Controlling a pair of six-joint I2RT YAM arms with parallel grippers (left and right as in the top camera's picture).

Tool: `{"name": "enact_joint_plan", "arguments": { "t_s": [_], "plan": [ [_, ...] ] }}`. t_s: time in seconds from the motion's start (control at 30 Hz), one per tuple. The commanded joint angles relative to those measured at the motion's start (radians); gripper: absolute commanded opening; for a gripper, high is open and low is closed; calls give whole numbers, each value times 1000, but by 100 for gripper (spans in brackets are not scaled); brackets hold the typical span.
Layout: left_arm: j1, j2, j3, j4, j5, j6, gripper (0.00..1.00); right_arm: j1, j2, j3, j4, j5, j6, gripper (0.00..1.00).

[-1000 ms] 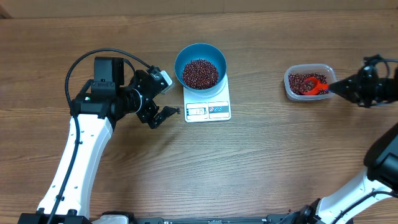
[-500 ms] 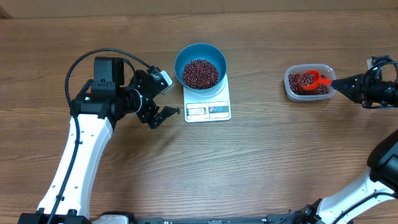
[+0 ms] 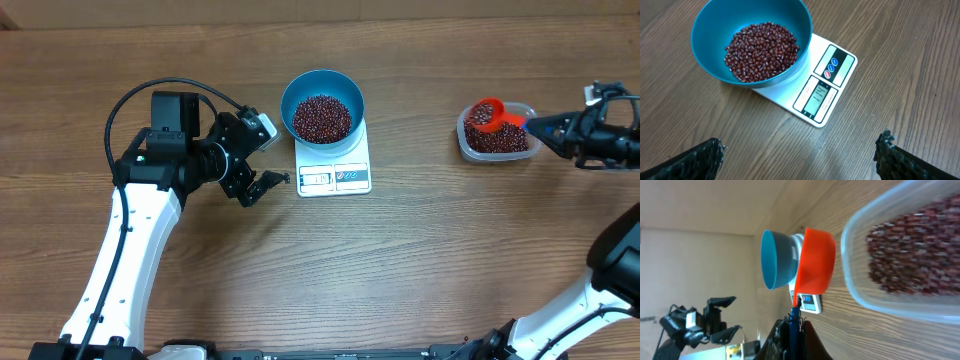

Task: Scoop item into bowl and weigh 150g on scale
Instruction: 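Dip the scoop into the tub and lift a scoop of beans, then carry the filled scoop with right gripper over the teal bowl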

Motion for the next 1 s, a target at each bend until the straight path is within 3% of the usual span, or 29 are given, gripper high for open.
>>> {"name": "enact_joint_plan", "arguments": {
  "t_s": [0.0, 0.33, 0.97],
  "plan": [
    [2, -5, -6, 0, 16, -14, 100, 55, 2, -2, 0, -69, -22, 4],
    [2, -5, -6, 0, 16, -14, 100, 227, 2, -2, 35, -152, -5, 4],
    [2, -5, -6, 0, 16, -14, 99, 541, 0, 40, 312, -76, 326, 4]
  ]
}}
